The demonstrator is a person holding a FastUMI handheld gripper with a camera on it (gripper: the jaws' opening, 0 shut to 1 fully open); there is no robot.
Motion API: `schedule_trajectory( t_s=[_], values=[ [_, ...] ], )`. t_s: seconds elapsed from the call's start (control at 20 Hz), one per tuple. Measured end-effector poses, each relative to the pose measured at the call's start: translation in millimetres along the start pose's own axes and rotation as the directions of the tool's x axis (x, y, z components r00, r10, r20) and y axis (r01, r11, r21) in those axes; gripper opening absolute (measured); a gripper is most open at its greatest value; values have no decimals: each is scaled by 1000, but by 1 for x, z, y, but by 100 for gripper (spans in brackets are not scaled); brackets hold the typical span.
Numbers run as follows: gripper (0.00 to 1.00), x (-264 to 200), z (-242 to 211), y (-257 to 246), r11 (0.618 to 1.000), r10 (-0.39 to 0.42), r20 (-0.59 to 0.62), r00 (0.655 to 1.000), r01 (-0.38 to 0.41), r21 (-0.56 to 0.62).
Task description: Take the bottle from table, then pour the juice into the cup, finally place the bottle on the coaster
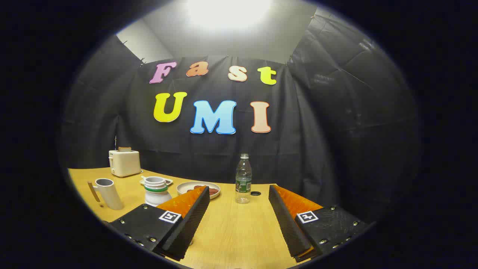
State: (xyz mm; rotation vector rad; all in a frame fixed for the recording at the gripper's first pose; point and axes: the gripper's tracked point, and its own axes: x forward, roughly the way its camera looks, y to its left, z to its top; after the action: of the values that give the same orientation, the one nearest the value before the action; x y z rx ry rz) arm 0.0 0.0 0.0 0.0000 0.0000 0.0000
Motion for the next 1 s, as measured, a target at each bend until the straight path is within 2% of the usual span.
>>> schedule_trajectory(
  t_s=[0.2, 0.45, 1.0],
  values=[
    [97, -25, 8, 21, 998, 54, 0, 999, -54, 10],
    [97, -47, -7, 44, 994, 111, -38, 993, -111, 0],
    [97, -66, -44, 68, 986, 167, -91, 982, -166, 24]
  ],
)
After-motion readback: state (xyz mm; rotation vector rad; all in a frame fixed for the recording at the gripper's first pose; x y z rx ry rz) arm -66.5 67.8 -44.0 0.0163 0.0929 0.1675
